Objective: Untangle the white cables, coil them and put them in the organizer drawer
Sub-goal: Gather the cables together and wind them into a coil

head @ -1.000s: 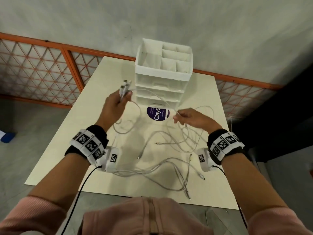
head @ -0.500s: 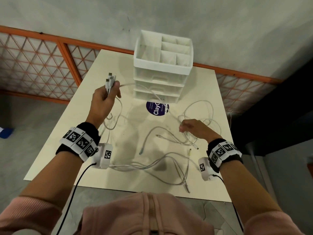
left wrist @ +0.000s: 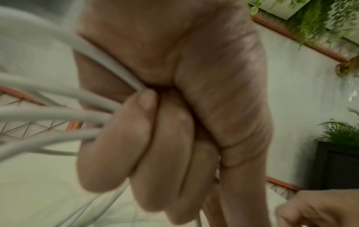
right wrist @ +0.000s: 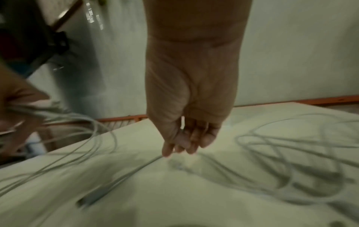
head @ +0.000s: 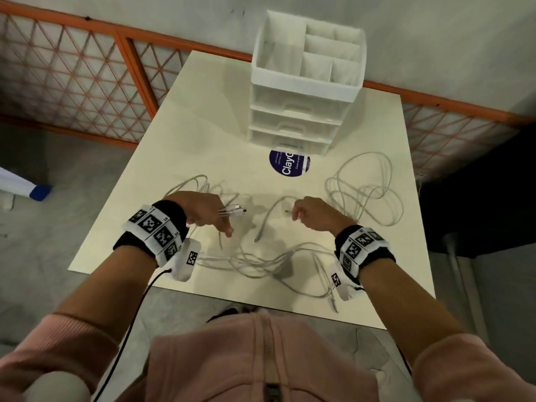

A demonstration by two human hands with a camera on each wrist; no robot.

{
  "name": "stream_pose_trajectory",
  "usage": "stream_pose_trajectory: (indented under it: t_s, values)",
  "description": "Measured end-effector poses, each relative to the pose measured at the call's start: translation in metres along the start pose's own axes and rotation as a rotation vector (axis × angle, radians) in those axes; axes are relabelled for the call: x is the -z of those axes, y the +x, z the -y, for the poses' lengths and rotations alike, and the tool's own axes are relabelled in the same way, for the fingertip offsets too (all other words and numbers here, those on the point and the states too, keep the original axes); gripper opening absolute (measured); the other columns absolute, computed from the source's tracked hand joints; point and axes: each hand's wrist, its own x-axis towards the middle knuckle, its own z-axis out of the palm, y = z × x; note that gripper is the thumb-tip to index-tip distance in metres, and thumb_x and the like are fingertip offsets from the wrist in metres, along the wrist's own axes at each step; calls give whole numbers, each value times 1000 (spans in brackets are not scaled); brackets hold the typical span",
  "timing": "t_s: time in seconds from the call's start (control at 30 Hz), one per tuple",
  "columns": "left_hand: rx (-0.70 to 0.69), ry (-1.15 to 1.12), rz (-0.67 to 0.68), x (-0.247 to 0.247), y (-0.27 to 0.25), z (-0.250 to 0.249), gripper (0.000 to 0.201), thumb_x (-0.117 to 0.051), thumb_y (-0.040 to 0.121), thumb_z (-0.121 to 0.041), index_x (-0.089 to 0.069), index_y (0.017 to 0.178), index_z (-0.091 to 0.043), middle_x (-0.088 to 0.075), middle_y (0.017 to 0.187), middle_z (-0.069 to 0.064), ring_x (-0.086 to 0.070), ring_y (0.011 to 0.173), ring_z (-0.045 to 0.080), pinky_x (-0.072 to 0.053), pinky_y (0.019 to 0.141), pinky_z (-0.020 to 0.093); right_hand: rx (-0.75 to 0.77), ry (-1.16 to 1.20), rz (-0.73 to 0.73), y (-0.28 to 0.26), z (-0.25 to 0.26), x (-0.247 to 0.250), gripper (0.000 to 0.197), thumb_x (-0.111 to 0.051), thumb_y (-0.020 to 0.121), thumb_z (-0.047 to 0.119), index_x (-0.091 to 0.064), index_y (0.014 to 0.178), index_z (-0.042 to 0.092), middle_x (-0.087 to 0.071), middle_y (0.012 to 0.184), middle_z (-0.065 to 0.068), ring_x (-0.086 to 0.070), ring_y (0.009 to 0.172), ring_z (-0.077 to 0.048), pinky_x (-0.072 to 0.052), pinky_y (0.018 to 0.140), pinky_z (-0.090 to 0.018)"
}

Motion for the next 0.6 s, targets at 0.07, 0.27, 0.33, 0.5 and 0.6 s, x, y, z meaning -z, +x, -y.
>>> stream_pose_trajectory:
  t_s: [0.07,0.27,0.33,0.5,0.6]
  values:
    - [-19,-42,13,0,-3,-4,18,-60,90,-36,-75,89,-25,-40,37,-11,-22,34,9,-18,45,25,180,1,-21,10,22,-16,34,-52,79,-10,-65,105,9,-50,102,-12,-53,104,-29,-42,87,-37]
    - [-162,-254,-215,-3,1,1,22,-65,87,-37,-72,79,-19,-34,47,-6,-30,40,10,-25,39,19,258,-347,-50,23,47,-49,17,-60,85,10,-63,100,16,-48,117,-7,-39,114,-28,-27,93,-39]
    - [-191,-336,-331,-2,4,-1,23,-69,84,-34,-65,70,-16,-36,47,-4,-33,38,9,-27,37,16,219,-289,-82,27,44,-41,11,-59,88,13,-65,96,17,-51,111,-5,-41,112,-27,-25,87,-38]
    - [-246,-536,-548,0,18,-10,24,-69,85,-28,-55,71,-15,-41,46,-8,-38,33,1,-34,39,11,186,238,-181,28,51,8,6,-62,87,12,-63,93,15,-61,81,10,-57,87,-10,-33,88,-35]
    - [-367,-645,-572,-3,26,-24,24,-56,94,-28,-49,79,-12,-32,57,-1,-32,39,3,-35,43,18,264,548,-191,18,68,38,11,-61,89,7,-55,86,16,-60,73,8,-57,63,5,-45,71,-18]
